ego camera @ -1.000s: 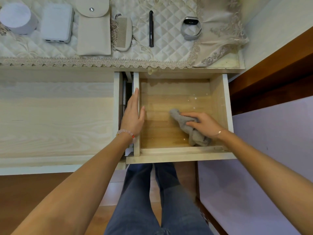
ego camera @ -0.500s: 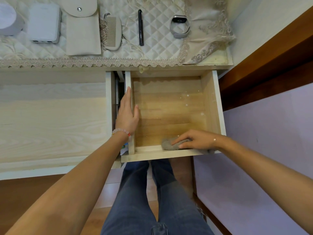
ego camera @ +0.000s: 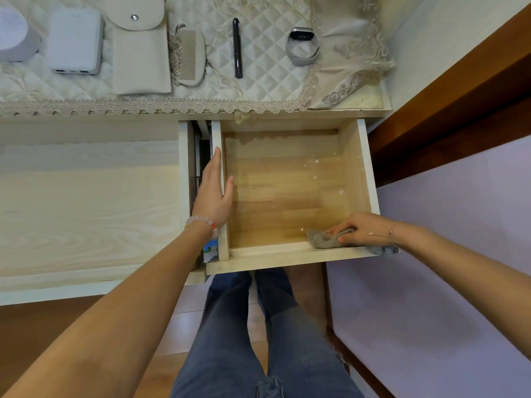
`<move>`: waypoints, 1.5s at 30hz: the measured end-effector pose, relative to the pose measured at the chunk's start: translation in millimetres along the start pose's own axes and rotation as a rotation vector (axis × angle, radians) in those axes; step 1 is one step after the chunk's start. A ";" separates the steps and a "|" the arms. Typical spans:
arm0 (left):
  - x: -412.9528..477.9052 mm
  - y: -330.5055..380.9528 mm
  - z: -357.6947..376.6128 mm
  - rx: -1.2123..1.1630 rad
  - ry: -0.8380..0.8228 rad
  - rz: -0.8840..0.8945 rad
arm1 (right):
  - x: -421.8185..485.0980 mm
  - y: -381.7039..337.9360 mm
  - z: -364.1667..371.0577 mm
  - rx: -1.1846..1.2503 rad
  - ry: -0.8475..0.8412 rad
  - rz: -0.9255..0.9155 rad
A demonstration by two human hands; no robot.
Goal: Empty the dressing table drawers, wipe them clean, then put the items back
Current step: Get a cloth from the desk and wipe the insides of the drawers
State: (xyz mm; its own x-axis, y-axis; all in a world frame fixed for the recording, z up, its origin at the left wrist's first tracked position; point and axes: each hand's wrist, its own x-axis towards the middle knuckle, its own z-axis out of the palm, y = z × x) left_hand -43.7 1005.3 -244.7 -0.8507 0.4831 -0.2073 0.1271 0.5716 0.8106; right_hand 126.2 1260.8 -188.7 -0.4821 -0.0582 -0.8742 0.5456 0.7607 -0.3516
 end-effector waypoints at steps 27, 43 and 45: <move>4.2 0.4 -2.1 0.004 -0.062 0.027 | 39.8 -94.6 37.5 0.197 0.025 -0.357; 4.2 13.1 -19.3 0.038 -0.215 -0.044 | -13.9 -17.5 1.3 0.418 0.355 -0.040; 4.7 20.0 -23.3 0.054 -0.230 -0.074 | -19.4 -18.9 -2.5 0.587 0.493 -0.049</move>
State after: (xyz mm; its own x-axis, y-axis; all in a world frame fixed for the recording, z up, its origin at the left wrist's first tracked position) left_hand -57.0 1003.6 -216.7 -0.7211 0.5733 -0.3890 0.1012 0.6427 0.7594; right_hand 123.5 1249.2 -164.3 -0.6897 0.3172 -0.6509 0.7240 0.2891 -0.6263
